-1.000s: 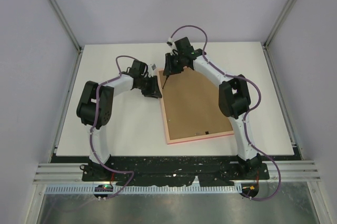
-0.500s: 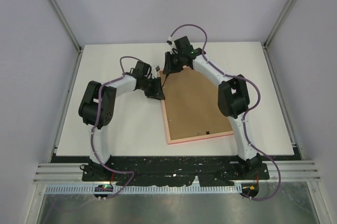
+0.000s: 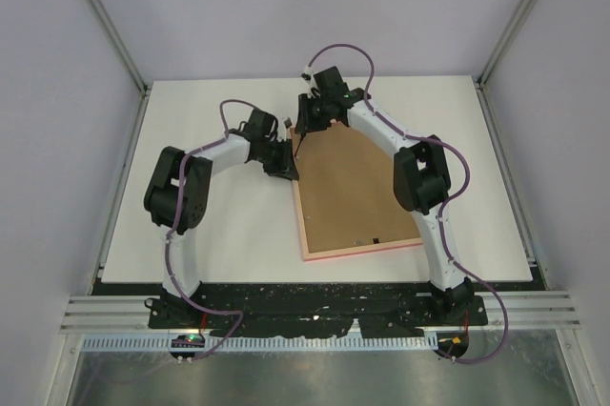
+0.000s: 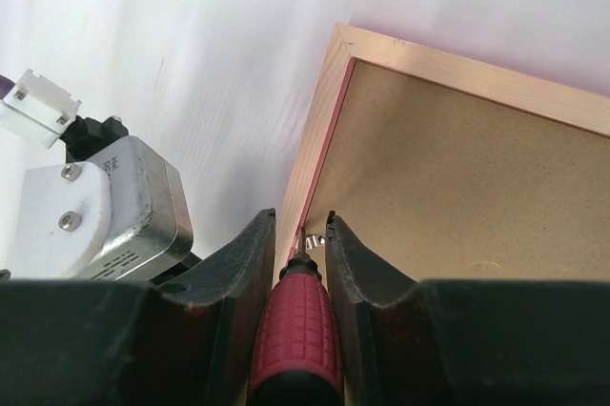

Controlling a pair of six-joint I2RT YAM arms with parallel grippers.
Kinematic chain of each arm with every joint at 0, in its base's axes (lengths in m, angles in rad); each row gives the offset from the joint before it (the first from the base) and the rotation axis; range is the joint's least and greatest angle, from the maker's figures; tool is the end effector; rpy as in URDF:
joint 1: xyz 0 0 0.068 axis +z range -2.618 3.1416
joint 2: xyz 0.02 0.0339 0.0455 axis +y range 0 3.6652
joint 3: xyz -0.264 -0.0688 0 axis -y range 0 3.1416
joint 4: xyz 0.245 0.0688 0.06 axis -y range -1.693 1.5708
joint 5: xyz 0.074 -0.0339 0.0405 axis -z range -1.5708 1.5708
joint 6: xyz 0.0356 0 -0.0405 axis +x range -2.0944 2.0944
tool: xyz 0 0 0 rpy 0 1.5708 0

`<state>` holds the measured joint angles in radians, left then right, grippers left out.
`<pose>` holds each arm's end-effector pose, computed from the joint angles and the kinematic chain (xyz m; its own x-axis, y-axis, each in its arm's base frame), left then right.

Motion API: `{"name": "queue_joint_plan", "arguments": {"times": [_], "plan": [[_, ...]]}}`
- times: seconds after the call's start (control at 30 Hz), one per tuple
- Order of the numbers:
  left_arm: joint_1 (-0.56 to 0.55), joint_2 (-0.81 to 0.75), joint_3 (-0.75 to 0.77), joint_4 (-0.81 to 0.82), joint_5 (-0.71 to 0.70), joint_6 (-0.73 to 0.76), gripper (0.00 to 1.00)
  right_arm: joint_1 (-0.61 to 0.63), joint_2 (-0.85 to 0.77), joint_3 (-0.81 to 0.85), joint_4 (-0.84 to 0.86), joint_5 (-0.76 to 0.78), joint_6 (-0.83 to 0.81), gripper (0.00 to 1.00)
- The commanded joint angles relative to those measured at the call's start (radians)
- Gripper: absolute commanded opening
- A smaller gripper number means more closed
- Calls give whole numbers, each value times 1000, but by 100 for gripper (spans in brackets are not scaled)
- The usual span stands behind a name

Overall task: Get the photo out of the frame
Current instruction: Release the photo frame item from the photo frame.

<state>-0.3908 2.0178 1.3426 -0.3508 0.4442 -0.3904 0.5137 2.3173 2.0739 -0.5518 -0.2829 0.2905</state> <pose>0.3805 -0.1733 0.1545 -0.9405 0.0158 -0.3394 0.2076 0.8176 -0.5371 0.4543 0.2678 0.2292 -0.7797 -0.1241 -0.6137 -0.4371 0.8098 0.3915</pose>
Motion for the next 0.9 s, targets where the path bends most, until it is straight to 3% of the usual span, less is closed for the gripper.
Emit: {"name": "queue_joint_plan", "arguments": {"times": [0.0, 0.57, 0.87], "plan": [[-3, 9, 30, -51, -104, 28, 20, 5, -32, 18, 59, 33, 4, 8], [26, 13, 44, -70, -111, 36, 17, 20, -22, 8, 15, -29, -16, 8], [33, 9, 43, -71, -117, 35, 17, 23, -75, -58, -17, 30, -80, 8]]}}
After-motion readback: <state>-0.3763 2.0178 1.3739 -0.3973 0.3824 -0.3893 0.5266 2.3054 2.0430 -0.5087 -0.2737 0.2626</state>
